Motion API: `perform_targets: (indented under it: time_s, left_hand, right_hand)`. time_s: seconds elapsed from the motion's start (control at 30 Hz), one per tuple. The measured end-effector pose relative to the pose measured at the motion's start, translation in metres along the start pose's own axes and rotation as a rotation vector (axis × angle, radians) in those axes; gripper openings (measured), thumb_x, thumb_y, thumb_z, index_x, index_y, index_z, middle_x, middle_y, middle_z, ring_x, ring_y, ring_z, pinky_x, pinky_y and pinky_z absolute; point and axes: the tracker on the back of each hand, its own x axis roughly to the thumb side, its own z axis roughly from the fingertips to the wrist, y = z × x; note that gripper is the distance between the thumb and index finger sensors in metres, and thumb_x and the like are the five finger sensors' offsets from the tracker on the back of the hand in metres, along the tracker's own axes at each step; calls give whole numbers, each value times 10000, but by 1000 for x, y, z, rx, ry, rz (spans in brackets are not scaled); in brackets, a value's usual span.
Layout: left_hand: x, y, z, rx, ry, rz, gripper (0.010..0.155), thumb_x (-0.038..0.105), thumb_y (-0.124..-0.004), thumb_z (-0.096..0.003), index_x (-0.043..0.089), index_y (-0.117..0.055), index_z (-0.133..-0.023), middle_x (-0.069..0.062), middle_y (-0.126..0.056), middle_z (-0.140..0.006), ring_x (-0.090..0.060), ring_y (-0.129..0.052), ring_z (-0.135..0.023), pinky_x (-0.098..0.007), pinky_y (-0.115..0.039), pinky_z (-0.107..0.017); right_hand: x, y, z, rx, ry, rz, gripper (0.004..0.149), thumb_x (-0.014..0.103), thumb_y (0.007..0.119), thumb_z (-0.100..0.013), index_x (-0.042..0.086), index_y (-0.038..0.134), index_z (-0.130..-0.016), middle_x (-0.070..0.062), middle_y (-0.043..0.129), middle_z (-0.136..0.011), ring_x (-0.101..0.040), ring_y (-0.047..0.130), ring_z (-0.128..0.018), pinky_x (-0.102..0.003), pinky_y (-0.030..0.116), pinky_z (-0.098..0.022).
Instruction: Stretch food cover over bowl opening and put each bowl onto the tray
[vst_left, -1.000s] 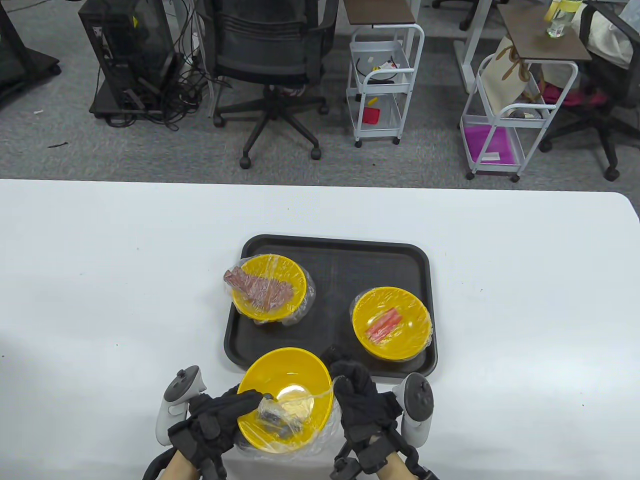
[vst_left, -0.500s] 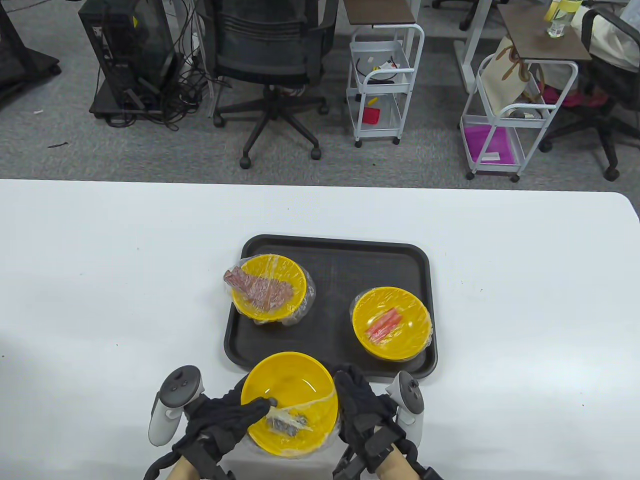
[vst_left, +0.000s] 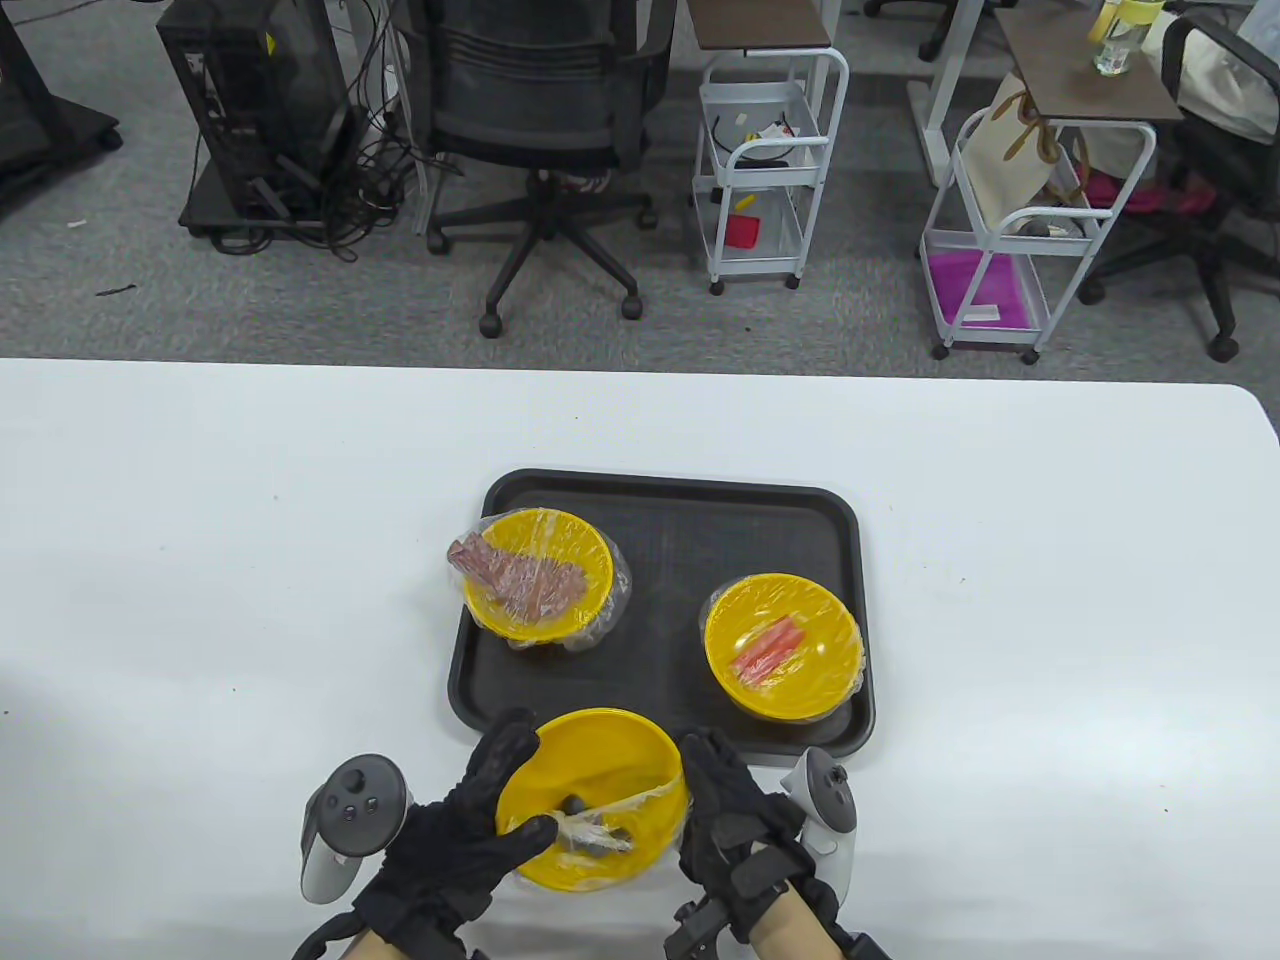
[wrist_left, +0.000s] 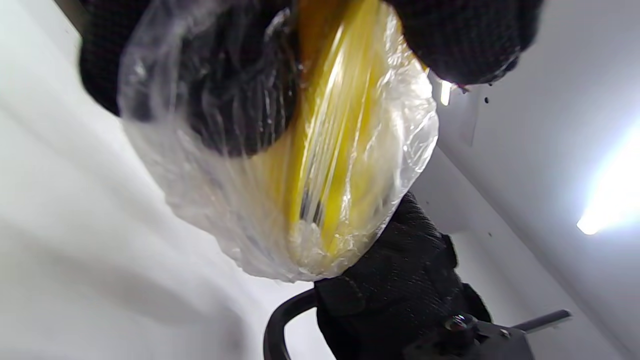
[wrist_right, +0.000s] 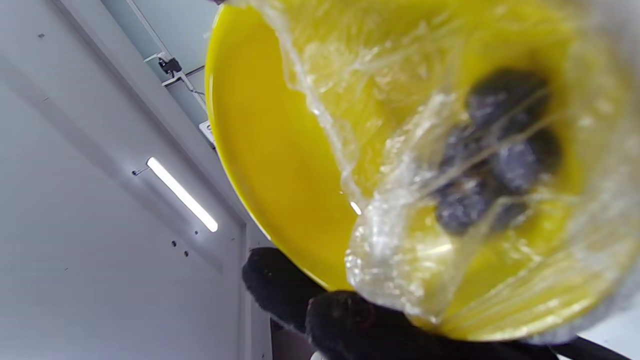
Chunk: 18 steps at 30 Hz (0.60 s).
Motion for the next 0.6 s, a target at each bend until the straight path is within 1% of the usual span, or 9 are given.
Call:
perform_targets:
  time_s: [0.07, 0.13, 0.23, 0.27, 0.3, 0.37, 0.43, 0.53, 0.6]
  left_hand:
    - [-1, 0, -1, -2, 14, -7, 561, 520, -677, -523, 706, -348, -939, -154, -173, -1187, -226, -1006, -463, -483, -893, -404]
    - [-2, 1, -1, 1, 29, -2, 510, 515, -706, -516, 582, -525, -989, -160, -257, -1199, -254, -997, -468, -508, -867, -412]
    - [-5, -4, -4, -18, 112, -57, 598, 557, -790, -436, 208, -843, -919, -256, -315, -1177, -348, -989, -489, -586, -824, -432]
    - [-7, -7, -7, -54, 196, -121, 680, 574, -804, -401, 99, -872, -882, -283, -316, -1165, -326, -992, -507, -568, -829, -440]
    - [-8, -7, -7, -66, 202, -124, 702, 574, -810, -394, 57, -878, -864, -295, -372, -1154, -304, -1001, -507, -530, -852, -415]
    - [-10, -9, -10, -75, 194, -90, 715, 580, -816, -394, 42, -882, -861, -297, -442, -1148, -308, -999, -495, -526, -849, -399]
    - [-13, -14, -13, -119, 263, -139, 682, 553, -856, -365, 67, -900, -842, -273, -440, -1143, -287, -991, -552, -512, -836, -415]
    - [-14, -15, -15, -122, 279, -140, 425, 388, -882, -430, 164, -940, -786, -231, -441, -1159, -263, -985, -586, -480, -841, -433]
    - [-17, -14, -15, -118, 282, -121, 356, 361, -859, -455, 243, -925, -785, -142, -391, -1190, -241, -971, -580, -463, -844, -443]
  right_hand:
    - [-1, -2, 3, -21, 53, -1, 408, 423, 533, -552, 168, 499, -868, -172, 550, -988, -417, 678, -931, -559, 660, -617]
    - [-4, -3, 7, -68, 124, 7, 408, 415, 532, -549, 156, 500, -863, -183, 555, -976, -425, 689, -909, -554, 670, -603]
    - [-4, -3, 8, -99, 152, 54, 408, 400, 544, -545, 138, 510, -856, -204, 544, -970, -459, 667, -884, -567, 651, -588]
    - [-2, -1, 9, -93, 146, 98, 409, 398, 543, -546, 134, 507, -857, -208, 534, -971, -466, 649, -886, -572, 639, -587]
    - [0, -1, 10, -125, 150, 150, 409, 397, 538, -546, 134, 504, -857, -209, 537, -970, -465, 662, -879, -570, 650, -581]
    - [1, -3, 10, -152, 123, 179, 409, 402, 537, -539, 134, 522, -848, -210, 570, -951, -459, 711, -847, -552, 690, -555]
    - [1, -4, 11, -162, 151, 173, 409, 391, 541, -540, 125, 517, -849, -217, 553, -956, -473, 678, -860, -569, 662, -565]
    - [1, -6, 11, -172, 154, 174, 409, 392, 540, -539, 123, 520, -846, -222, 557, -951, -472, 686, -852, -568, 666, -557]
    - [1, -6, 10, -159, 158, 176, 409, 393, 535, -541, 125, 514, -849, -225, 552, -953, -470, 683, -854, -566, 666, -559]
